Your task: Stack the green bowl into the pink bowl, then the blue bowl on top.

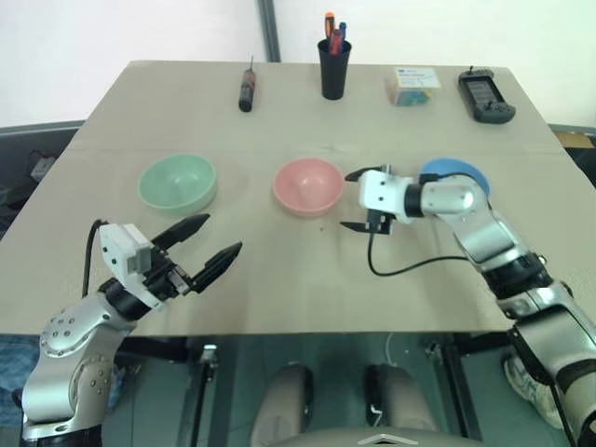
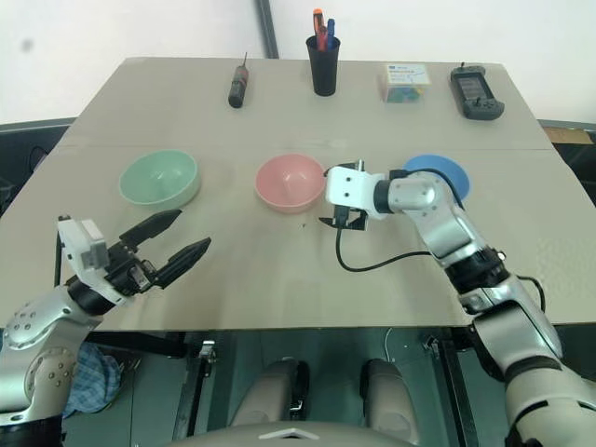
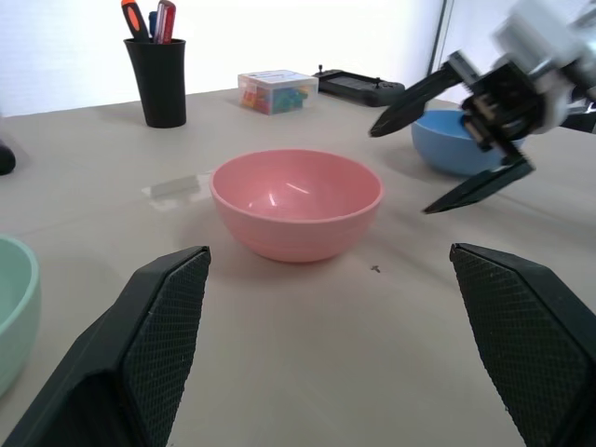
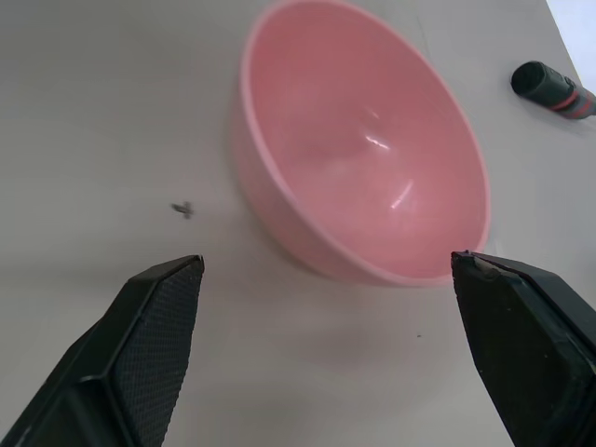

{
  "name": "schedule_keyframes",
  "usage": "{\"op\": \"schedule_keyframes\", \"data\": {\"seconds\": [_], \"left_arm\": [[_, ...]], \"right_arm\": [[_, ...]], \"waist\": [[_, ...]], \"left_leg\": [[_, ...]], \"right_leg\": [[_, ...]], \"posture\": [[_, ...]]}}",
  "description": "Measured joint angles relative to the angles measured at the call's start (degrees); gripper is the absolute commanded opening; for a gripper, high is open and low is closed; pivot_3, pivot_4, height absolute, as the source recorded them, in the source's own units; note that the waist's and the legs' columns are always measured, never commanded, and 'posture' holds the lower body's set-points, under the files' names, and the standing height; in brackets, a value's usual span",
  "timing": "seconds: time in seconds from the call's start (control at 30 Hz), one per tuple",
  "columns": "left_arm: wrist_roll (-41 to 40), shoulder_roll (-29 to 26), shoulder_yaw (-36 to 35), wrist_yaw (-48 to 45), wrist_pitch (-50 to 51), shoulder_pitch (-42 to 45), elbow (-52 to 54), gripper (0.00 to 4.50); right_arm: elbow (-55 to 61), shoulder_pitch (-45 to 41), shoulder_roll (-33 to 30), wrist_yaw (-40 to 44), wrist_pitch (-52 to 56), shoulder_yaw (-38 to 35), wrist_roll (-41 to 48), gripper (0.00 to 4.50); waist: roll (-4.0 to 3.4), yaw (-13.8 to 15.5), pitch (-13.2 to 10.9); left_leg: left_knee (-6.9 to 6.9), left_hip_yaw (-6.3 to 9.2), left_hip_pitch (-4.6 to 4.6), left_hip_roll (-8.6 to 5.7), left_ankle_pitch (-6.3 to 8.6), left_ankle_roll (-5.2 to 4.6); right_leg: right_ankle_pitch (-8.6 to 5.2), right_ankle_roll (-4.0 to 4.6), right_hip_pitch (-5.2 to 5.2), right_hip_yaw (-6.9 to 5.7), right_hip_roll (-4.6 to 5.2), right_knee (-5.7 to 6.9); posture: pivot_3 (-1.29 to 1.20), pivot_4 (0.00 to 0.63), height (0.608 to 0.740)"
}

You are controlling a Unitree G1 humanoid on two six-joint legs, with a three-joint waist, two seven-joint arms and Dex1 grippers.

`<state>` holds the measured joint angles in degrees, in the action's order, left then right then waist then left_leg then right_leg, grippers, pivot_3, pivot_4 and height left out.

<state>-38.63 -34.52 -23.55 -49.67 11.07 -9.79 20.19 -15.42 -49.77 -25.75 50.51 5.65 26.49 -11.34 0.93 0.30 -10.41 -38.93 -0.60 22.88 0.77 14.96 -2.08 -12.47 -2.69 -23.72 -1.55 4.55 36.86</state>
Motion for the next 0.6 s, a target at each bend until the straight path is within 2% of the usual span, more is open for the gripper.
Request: {"op": "schedule_keyframes", "data": {"seconds": [0.5,0.53,0.6], "left_arm": [[-0.4,0.6,-1.1,2.0,-0.3,-3.8,2.9,4.36],[-0.4,0.6,-1.1,2.0,-0.4,-3.8,3.2,4.50],[-0.3,0.6,-1.1,2.1,-0.4,-3.8,3.3,4.50]], "right_arm": [[-9.5,-4.0,7.4,0.2,-9.9,4.6,-7.6,4.50],[-10.0,-4.5,8.0,0.2,-10.3,4.7,-8.1,4.08],[-10.6,-4.8,8.6,0.2,-10.7,4.7,-8.6,3.54]], "waist": [[-0.01,-1.2,0.0],[-0.01,-1.2,0.0],[-0.01,-1.2,0.0]], "left_leg": [[0.35,0.02,-0.06,-0.09,-0.02,0.03],[0.38,0.02,-0.06,-0.09,-0.02,0.03],[0.42,0.03,-0.06,-0.10,-0.02,0.04]], "right_leg": [[0.11,-0.18,-0.10,0.01,0.03,-0.04],[0.10,-0.18,-0.10,0.01,0.04,-0.04],[0.10,-0.18,-0.10,0.01,0.04,-0.05]], "posture": [[0.00,0.150,0.740],[0.00,0.150,0.740],[0.00,0.150,0.740]]}}
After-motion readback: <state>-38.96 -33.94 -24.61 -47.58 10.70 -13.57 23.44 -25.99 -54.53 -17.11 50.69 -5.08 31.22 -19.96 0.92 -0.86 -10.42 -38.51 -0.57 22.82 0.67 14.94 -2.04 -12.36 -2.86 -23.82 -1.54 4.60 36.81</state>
